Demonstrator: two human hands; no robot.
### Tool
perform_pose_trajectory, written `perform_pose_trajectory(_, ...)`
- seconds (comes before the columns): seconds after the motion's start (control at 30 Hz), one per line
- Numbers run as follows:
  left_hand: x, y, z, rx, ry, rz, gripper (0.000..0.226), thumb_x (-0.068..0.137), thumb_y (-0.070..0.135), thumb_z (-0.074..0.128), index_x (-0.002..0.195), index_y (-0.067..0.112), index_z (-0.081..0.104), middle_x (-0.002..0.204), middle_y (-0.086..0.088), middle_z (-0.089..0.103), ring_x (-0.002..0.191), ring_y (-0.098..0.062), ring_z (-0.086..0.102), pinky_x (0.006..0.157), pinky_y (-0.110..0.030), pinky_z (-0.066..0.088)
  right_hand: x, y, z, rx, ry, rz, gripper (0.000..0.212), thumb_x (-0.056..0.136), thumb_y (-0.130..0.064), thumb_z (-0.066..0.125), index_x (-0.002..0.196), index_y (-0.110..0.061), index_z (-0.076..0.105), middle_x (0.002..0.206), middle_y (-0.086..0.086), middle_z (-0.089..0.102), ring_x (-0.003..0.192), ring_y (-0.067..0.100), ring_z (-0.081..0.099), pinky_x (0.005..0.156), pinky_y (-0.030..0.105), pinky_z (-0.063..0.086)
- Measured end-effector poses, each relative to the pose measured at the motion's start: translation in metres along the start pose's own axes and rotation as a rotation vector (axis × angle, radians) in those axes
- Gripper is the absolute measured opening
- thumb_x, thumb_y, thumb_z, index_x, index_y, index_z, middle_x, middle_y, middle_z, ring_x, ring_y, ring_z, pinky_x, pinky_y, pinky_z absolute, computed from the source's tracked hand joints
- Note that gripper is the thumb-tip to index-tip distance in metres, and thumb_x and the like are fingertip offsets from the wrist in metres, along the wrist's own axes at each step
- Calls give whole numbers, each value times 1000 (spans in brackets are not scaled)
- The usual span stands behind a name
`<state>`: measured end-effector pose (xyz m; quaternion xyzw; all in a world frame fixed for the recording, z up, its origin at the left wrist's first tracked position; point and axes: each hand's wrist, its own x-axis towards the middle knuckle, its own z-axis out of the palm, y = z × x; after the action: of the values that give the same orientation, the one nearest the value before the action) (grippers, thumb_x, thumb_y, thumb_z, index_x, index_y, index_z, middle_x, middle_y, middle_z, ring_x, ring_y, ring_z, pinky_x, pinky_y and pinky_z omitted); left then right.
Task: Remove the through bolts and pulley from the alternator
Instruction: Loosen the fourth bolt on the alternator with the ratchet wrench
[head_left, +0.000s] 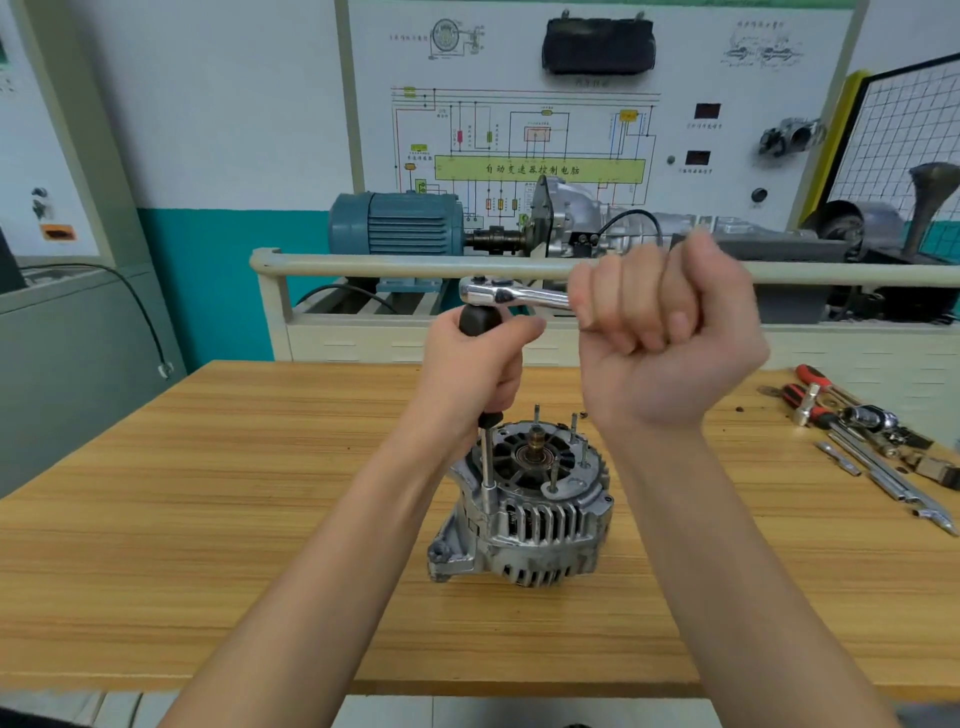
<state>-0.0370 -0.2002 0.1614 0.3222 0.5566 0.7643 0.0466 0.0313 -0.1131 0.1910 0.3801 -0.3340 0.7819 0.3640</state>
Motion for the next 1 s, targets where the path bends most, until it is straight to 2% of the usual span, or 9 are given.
perform_pose_trajectory(0.1,3,1,12,82,154,46,32,83,10,57,59,11,37,48,-3,35,43,-17,32,42,-24,30,-15,13,19,-428,-179,-314,40,82,-5,41,43,-14,38,42,-9,26,37,6,28,43,24,22)
perform_pose_trajectory(0.17,1,4,18,144,144,77,22,75,24,50,64,8,40,63,-7,40,60,-26,37,54,-39,36,-19,21,27,-583,-264,-411,35,82,-5,42,50,-19,46,47,-11,27,41,3,30,46,19,25)
perform_pose_trajectory(0.2,1,4,18,160,145,82,23,76,24,50,64,6,41,63,-7,40,58,-27,37,54,-40,36,-18,21,27,-591,-278,-414,34,82,-5,42,52,-20,47,48,-11,27,41,3,30,46,19,25)
perform_pose_trajectory(0.33,0,-1,6,46,90,50,41,86,-2,57,55,14,36,42,2,31,34,-13,24,38,-18,23,-3,5,9,-247,-158,-183,44,80,-5,40,42,-25,30,38,-6,25,35,8,24,43,26,18)
perform_pose_trajectory(0.47,2,-2,-2,-47,-103,45,39,84,9,60,50,15,44,39,1,37,31,-13,30,36,-18,26,14,-5,-21,232,92,142,50,83,-13,37,34,-21,36,31,-7,28,35,11,13,43,20,24)
perform_pose_trajectory(0.6,8,4,-11,-98,-425,-84,33,75,19,65,48,18,46,38,3,36,29,-10,31,36,-15,29,31,6,-37,532,218,312,50,82,-15,38,32,-16,35,28,-4,27,35,9,11,40,19,25)
perform_pose_trajectory(0.67,9,5,-12,-122,-503,-126,37,75,19,63,45,18,42,35,6,32,26,-7,27,34,-11,25,36,12,-41,620,248,349,52,84,-15,37,32,-15,34,28,-3,26,35,8,11,38,19,25)
perform_pose_trajectory(0.87,9,1,-4,-57,-267,-100,54,90,6,52,42,24,33,35,8,24,27,-7,18,35,-12,17,22,3,-28,416,270,208,51,84,-14,38,34,-19,34,31,-6,24,36,10,11,41,18,24)
perform_pose_trajectory(1.0,8,-1,10,27,37,-74,53,87,-1,51,44,25,33,38,7,25,31,-9,17,37,-14,16,-3,6,0,-30,37,-147,50,85,-7,38,38,-23,37,35,-7,27,33,8,22,43,22,22)
